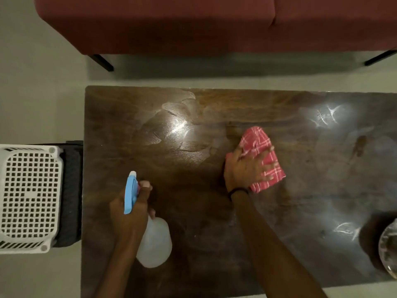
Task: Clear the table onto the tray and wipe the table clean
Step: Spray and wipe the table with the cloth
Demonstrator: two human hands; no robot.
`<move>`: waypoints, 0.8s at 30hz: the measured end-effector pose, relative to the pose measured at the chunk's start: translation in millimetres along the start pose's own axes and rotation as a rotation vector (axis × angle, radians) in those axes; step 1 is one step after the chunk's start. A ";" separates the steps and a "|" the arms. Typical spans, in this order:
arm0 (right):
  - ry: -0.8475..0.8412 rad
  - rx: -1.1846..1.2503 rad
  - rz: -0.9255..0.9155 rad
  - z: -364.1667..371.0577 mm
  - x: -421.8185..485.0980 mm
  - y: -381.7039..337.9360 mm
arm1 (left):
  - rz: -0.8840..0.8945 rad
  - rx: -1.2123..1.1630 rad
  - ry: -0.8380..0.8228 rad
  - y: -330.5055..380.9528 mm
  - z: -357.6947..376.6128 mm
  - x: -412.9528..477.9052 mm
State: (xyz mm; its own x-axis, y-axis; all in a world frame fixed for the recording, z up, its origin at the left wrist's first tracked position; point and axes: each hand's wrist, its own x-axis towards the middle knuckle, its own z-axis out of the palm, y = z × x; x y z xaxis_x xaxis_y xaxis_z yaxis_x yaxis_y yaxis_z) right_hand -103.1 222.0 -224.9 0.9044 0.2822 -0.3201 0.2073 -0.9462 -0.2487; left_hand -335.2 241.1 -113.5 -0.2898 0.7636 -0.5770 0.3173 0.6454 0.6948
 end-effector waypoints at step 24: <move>-0.288 -0.216 -0.823 -17.7 -65.9 86.4 | 0.110 0.029 -0.084 -18.0 1.2 -34.1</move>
State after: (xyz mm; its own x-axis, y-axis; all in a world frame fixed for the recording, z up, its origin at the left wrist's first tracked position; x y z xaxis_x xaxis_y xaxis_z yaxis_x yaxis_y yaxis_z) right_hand -138.2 118.9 -209.2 0.3158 0.8856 -0.3405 0.8406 -0.4276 -0.3324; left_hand -330.0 203.5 -106.8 -0.1762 0.8276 -0.5330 0.3688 0.5575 0.7438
